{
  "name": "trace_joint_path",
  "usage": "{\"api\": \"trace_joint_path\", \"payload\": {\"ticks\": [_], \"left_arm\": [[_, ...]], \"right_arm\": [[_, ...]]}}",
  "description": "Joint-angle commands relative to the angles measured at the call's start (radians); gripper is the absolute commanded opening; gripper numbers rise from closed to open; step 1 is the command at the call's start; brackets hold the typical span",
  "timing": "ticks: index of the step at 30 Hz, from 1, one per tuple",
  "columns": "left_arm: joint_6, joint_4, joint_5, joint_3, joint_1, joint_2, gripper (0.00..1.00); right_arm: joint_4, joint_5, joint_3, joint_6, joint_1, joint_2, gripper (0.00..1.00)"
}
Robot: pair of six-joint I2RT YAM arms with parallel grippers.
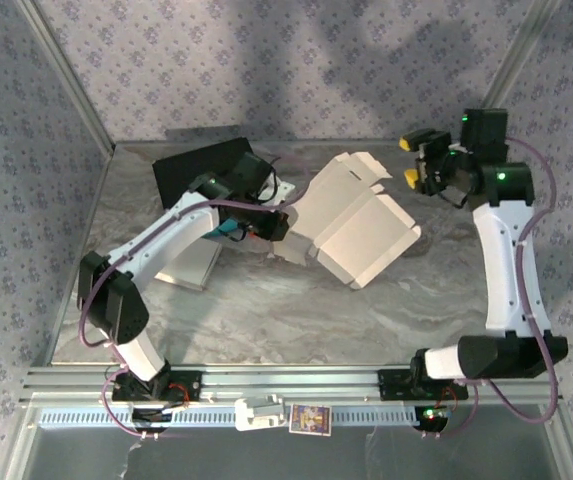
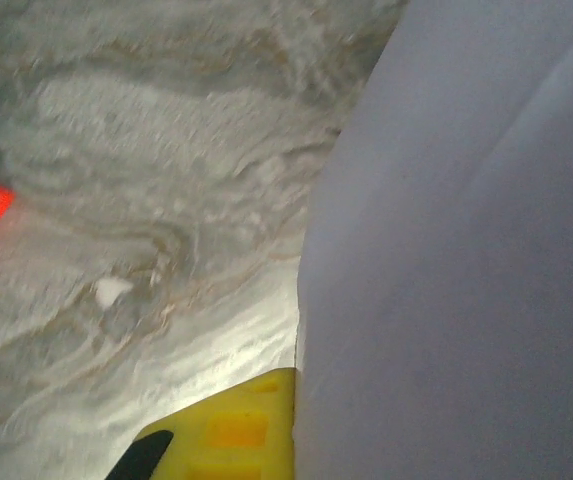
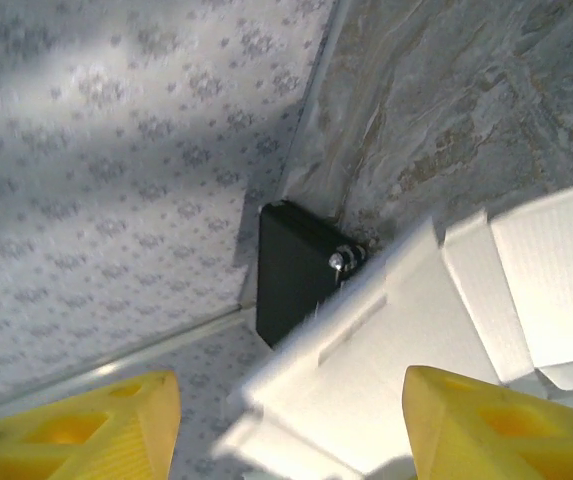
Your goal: Fold the paper box
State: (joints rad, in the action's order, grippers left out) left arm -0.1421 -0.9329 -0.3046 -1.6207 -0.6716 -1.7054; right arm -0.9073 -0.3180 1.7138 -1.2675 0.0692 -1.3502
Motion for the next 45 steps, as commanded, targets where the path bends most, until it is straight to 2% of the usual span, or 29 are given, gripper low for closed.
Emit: {"api": "trace_joint_path", "payload": {"ticks": [1,5,8,12,17,21,24,31,34,35,36,39,42,45], "left_arm": [[-0.079,-0.314,0.135,-0.145,-0.015,-0.088,0.00],[-0.103,-0.414,0.246,-0.280,-0.052,-0.171,0.00],[-0.100,-0.466,0.316,-0.379,-0.073,-0.231,0.00],[-0.083,-0.484,0.342,-0.462,-0.093,-0.284,0.00],[-0.070,-0.488,0.361,-0.505,-0.113,-0.308,0.00],[-0.064,-0.488,0.372,-0.508,-0.124,-0.313,0.00],[-0.062,-0.483,0.375,-0.510,-0.127,-0.313,0.00],[-0.047,-0.469,0.383,-0.519,-0.134,-0.307,0.00],[-0.038,-0.453,0.386,-0.513,-0.139,-0.300,0.00],[-0.034,-0.441,0.394,-0.506,-0.144,-0.293,0.10],[-0.033,-0.426,0.402,-0.496,-0.146,-0.281,0.22],[-0.049,-0.359,0.394,-0.454,-0.147,-0.220,0.39],[-0.134,-0.250,0.334,-0.381,-0.120,-0.114,0.49],[-0.313,-0.097,0.145,-0.230,-0.034,-0.002,0.50]], "right_arm": [[0.012,0.246,-0.067,-0.013,0.159,0.037,0.63],[0.073,0.278,-0.094,-0.058,0.323,-0.025,0.62],[0.047,0.251,-0.057,-0.076,0.394,-0.111,0.61],[0.061,0.224,-0.062,-0.092,0.426,-0.192,0.58],[0.078,0.193,-0.047,-0.108,0.412,-0.251,0.56],[0.084,0.175,-0.024,-0.099,0.411,-0.286,0.45],[0.084,0.158,-0.033,-0.103,0.411,-0.297,0.33],[0.073,0.161,-0.045,-0.108,0.403,-0.300,0.18],[0.075,0.150,-0.053,-0.115,0.398,-0.305,0.05],[0.071,0.149,-0.055,-0.120,0.396,-0.304,0.00],[0.070,0.147,-0.062,-0.125,0.394,-0.302,0.00],[0.076,0.138,-0.089,-0.147,0.382,-0.290,0.00],[0.102,0.117,-0.130,-0.193,0.367,-0.277,0.00],[0.180,0.111,-0.191,-0.253,0.358,-0.249,0.00]]}}
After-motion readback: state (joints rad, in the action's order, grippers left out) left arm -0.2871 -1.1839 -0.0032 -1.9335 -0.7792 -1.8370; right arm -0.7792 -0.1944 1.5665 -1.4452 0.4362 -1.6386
